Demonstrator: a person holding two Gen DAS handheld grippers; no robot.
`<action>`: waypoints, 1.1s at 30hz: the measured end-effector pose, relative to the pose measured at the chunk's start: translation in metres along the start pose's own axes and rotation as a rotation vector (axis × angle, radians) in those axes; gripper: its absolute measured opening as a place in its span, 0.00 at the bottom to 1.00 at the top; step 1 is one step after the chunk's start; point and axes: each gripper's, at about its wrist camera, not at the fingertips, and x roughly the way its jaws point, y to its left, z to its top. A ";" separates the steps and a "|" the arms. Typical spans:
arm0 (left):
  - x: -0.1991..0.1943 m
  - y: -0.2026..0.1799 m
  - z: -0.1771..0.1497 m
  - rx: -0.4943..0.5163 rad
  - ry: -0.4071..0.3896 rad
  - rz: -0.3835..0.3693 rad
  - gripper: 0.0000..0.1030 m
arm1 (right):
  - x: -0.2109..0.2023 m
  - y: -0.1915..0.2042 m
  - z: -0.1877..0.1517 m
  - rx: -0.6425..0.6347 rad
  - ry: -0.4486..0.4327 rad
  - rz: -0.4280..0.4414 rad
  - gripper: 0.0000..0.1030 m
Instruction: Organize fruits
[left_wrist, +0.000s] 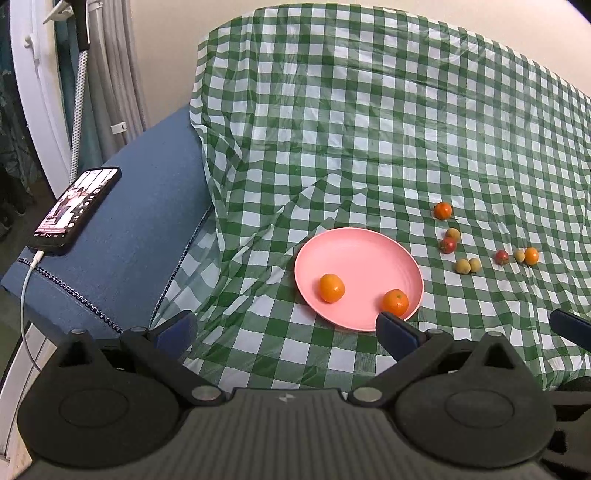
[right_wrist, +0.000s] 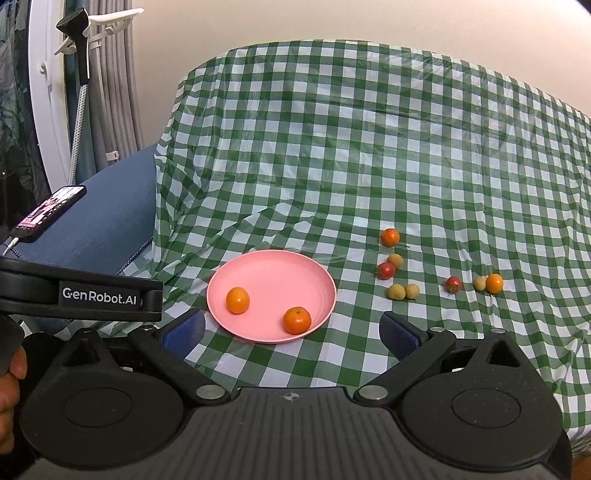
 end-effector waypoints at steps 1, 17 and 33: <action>0.000 0.000 0.000 0.001 0.001 0.000 1.00 | 0.000 0.000 0.000 -0.001 0.002 0.001 0.97; 0.011 -0.003 0.003 0.016 0.027 0.008 1.00 | 0.012 -0.007 -0.001 0.004 0.030 0.018 0.97; 0.025 -0.018 0.011 0.056 0.064 0.035 1.00 | 0.023 -0.030 -0.006 0.084 0.033 0.030 0.97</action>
